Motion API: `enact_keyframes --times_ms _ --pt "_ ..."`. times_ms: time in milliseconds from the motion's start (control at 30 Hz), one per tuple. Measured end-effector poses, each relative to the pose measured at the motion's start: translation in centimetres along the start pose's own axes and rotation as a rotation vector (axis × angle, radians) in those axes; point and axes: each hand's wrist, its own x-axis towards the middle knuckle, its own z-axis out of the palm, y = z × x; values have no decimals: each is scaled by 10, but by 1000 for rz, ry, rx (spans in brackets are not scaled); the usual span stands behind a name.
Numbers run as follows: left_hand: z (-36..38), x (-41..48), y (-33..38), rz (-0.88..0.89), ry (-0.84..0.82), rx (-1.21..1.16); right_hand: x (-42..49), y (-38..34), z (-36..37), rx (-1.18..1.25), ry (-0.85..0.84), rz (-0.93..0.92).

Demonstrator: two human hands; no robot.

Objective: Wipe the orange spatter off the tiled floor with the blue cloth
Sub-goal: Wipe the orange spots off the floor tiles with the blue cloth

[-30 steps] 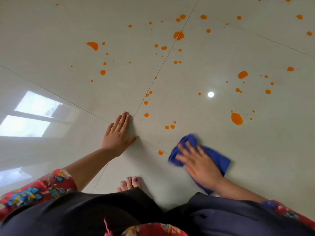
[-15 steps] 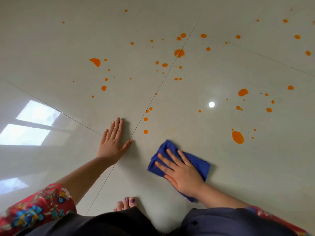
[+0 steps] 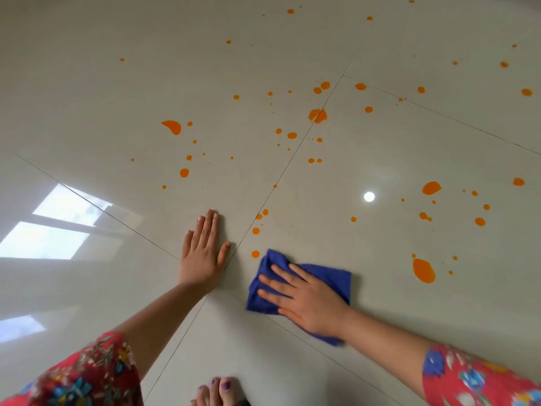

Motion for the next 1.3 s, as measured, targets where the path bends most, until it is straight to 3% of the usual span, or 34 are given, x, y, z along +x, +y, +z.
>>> enact_keyframes --times_ms 67,167,233,333,400,500,567,667,733,833,867,1033,1133,1233,1300 --pt "4 -1 4 -22 52 -16 44 26 -5 -61 16 -26" --pt "6 -1 5 -33 90 -8 58 66 -19 -36 75 385" --pt "6 0 5 -14 85 -3 30 55 -18 -2 120 483" --pt "8 1 2 -9 96 25 14 -4 -5 58 51 240" --pt "9 3 2 -21 98 28 55 1 -5 54 23 93" --pt "9 2 3 -19 73 39 110 47 -19 4 55 273" --pt "6 2 2 -7 57 11 99 49 -18 5 67 393" --pt "2 0 0 4 25 -16 32 17 -9 37 60 286" --pt "-1 2 0 10 -1 -35 29 37 -8 53 85 311" --pt "-3 2 -1 17 -34 -30 86 72 -18 87 121 620" --pt "-4 3 -2 16 -44 -29 105 69 -20 75 131 645" --pt "-3 3 -1 18 -31 -23 54 30 -6 8 67 248" --pt "-4 2 -2 23 -46 -21 31 65 -12 37 97 391" --pt "-5 3 -3 28 -41 -35 78 102 -20 66 132 581" --pt "-5 3 -3 28 -41 -16 119 98 -23 59 176 584"
